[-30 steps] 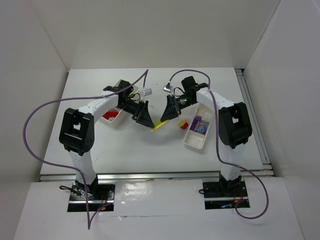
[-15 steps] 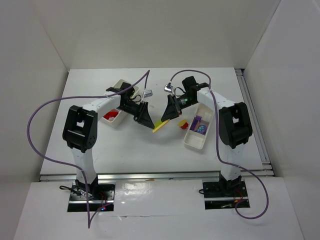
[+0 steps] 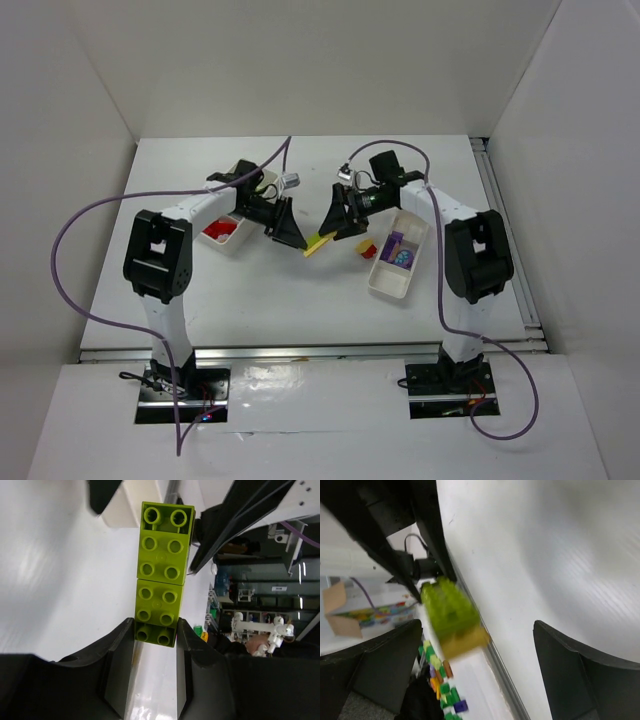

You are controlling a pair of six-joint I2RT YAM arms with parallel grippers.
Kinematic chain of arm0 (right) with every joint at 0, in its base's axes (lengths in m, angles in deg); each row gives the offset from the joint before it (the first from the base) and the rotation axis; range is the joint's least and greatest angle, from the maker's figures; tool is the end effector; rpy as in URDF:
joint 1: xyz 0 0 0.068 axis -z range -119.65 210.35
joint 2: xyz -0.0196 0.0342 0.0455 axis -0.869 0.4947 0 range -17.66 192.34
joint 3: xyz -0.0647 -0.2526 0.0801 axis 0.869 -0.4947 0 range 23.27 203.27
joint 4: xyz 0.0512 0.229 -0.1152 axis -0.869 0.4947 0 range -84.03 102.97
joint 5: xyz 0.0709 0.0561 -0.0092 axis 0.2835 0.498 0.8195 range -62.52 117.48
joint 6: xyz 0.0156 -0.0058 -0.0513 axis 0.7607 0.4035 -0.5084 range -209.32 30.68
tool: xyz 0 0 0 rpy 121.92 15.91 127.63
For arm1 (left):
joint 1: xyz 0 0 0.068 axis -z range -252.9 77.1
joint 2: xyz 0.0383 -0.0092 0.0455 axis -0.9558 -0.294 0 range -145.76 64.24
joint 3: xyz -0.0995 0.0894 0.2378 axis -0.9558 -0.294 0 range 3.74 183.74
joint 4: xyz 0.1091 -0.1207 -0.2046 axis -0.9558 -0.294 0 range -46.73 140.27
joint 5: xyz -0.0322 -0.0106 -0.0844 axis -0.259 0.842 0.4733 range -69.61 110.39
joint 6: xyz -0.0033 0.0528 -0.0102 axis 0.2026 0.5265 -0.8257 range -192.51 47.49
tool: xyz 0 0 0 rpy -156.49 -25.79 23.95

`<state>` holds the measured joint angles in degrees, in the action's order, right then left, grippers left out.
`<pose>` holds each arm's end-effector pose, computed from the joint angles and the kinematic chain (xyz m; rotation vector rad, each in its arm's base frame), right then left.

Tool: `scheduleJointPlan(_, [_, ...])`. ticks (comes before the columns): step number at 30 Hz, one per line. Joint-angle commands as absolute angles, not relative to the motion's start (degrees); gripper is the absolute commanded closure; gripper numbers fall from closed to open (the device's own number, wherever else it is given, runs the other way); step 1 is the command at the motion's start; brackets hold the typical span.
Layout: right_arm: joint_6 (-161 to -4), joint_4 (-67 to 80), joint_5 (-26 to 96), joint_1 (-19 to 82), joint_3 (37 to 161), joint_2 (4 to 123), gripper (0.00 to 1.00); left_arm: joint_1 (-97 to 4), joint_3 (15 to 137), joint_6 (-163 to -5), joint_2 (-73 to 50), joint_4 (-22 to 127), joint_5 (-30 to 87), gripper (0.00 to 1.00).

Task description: Sort the legos into containers by color

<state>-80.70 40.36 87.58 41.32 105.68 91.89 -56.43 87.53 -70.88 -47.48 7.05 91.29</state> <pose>0.3656 0.1589 0.2232 -0.5905 2.4504 1.5519 0.3645 -0.1428 0.2160 0.6674 2.3594 -1.7712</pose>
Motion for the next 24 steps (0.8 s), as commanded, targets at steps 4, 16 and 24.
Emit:
scheduleJointPlan(4, [-63.23,17.25,82.06,44.62,97.64,80.79,0.01,-61.21,85.04,-81.72,-44.92,15.10,84.48,1.00])
scheduleJointPlan(16, [-49.52,-0.52,78.91,42.24,95.87,78.93,0.12,-63.84,80.40,-106.13,-40.09,37.03,84.62,1.00])
scheduleJointPlan(24, [-45.55,-4.23,74.06,41.01,98.05,82.35,0.08,-64.38,80.20,-118.82,-37.36,49.04,84.47,1.00])
